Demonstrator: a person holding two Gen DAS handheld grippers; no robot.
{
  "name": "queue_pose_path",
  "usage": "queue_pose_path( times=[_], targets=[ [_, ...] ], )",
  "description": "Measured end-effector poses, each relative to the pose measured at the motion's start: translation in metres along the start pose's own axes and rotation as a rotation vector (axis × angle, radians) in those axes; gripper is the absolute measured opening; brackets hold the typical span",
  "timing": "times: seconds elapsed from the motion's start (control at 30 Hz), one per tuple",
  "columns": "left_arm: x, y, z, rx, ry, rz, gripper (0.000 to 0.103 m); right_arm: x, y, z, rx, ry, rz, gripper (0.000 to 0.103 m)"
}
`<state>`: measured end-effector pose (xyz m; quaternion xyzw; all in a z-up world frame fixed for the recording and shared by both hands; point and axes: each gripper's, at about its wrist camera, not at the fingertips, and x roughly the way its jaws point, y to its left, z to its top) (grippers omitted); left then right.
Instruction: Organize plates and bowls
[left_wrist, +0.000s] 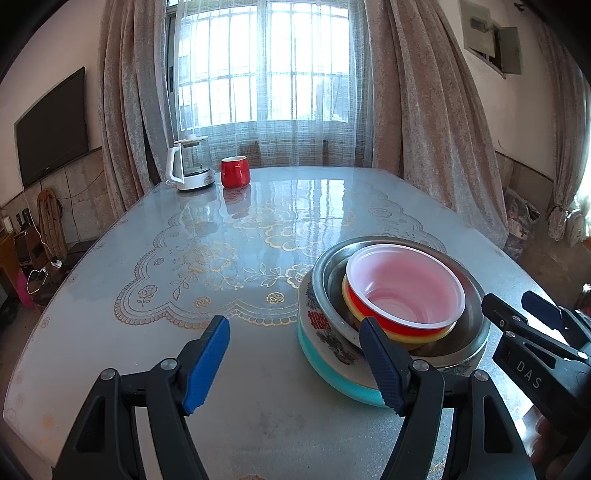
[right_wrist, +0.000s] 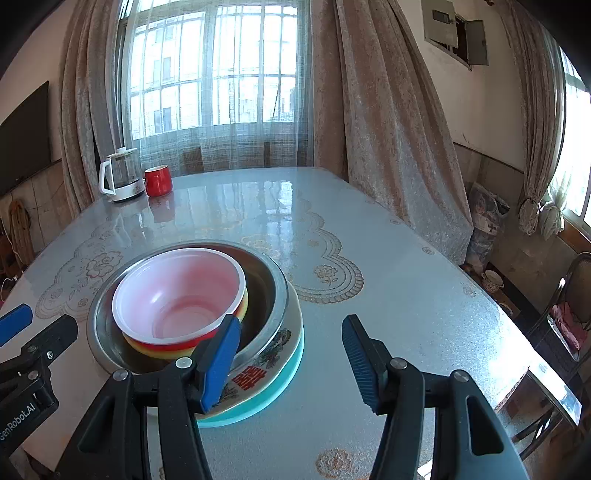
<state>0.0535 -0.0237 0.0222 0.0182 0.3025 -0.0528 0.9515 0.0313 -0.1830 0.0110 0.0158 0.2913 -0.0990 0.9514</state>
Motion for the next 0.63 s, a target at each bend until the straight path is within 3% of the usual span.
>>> queue_pose_path(
  times=[0.33,0.47,0.63],
  targets=[
    [0.006,-0.004,0.001,-0.001,0.021,-0.015,0.078,0.007,-0.008,0.002,0.009,0.001,-0.004,0.058],
    [0.004,-0.005,0.002,-0.001,-0.017,-0.020,0.079,0.010,-0.015,0.004,0.021,0.003,-0.002,0.058],
    [0.006,0.008,0.007,-0.041,-0.020,-0.027,0.080,0.029,-0.055,0.017,0.113,0.042,-0.001,0.058]
  ],
)
